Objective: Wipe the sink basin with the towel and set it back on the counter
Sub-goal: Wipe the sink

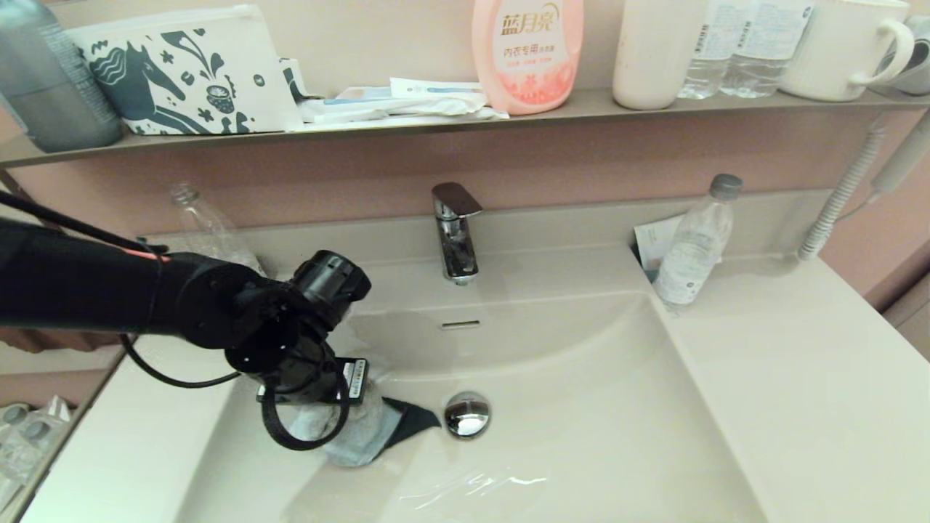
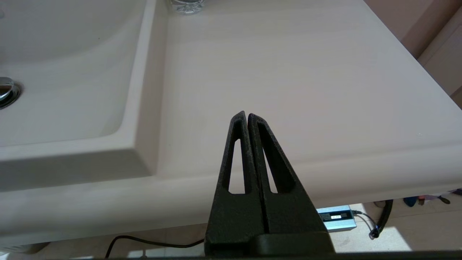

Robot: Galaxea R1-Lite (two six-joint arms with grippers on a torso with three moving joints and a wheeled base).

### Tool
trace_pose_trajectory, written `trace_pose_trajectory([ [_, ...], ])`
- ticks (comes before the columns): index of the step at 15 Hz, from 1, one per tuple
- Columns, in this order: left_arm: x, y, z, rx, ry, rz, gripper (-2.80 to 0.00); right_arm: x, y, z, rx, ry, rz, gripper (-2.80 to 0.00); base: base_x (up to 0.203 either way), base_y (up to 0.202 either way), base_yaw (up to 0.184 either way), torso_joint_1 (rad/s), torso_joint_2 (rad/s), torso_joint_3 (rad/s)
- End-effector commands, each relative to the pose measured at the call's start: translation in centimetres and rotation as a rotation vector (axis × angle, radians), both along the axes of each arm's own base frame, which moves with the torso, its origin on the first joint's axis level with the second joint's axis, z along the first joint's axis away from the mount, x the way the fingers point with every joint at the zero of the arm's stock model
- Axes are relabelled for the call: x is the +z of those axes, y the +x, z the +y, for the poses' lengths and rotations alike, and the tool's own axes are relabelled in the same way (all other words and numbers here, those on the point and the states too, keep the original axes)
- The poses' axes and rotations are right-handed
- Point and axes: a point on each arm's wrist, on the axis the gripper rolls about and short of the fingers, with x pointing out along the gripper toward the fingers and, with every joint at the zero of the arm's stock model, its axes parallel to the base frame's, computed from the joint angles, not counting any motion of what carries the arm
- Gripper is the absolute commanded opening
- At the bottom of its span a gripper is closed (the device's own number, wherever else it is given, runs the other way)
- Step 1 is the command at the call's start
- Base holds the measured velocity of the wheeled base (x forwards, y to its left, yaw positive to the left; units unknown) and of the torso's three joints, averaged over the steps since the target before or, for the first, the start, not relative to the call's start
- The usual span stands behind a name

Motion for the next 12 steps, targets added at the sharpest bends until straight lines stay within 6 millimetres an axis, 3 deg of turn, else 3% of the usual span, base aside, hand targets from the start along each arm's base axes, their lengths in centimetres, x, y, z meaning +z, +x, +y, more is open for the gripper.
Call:
trace_pose_trajectory([
  [1,-1.7,0.6,-2.4,-0.035,0.004,0.028,-2.80,0.0,0.0,0.0,0.000,-0.001,0.001,-2.80,0.000,0.000,0.000,0.000,0.00,0.000],
  [4,-1.8,0.3,-7.3,-0.057,-0.027,0.013,-2.80,0.0,0.0,0.0,0.000,-0.001,0.001,-2.80,0.000,0.000,0.000,0.000,0.00,0.000],
  [7,-2.4,0.7,-10.9,-0.027,-0.058,0.007,-2.80,0.0,0.0,0.0,0.000,-0.001,0.001,-2.80,0.000,0.000,0.000,0.000,0.00,0.000],
  [10,-4.5,1.0,-13.0,-0.020,-0.005,0.015,-2.80,0.0,0.0,0.0,0.000,-0.001,0.001,-2.80,0.000,0.000,0.000,0.000,0.00,0.000],
  [12,-4.8,1.5,-14.2,-0.029,-0.001,-0.007,-2.80,0.0,0.0,0.0,0.000,-0.001,0.001,-2.80,0.000,0.000,0.000,0.000,0.00,0.000],
])
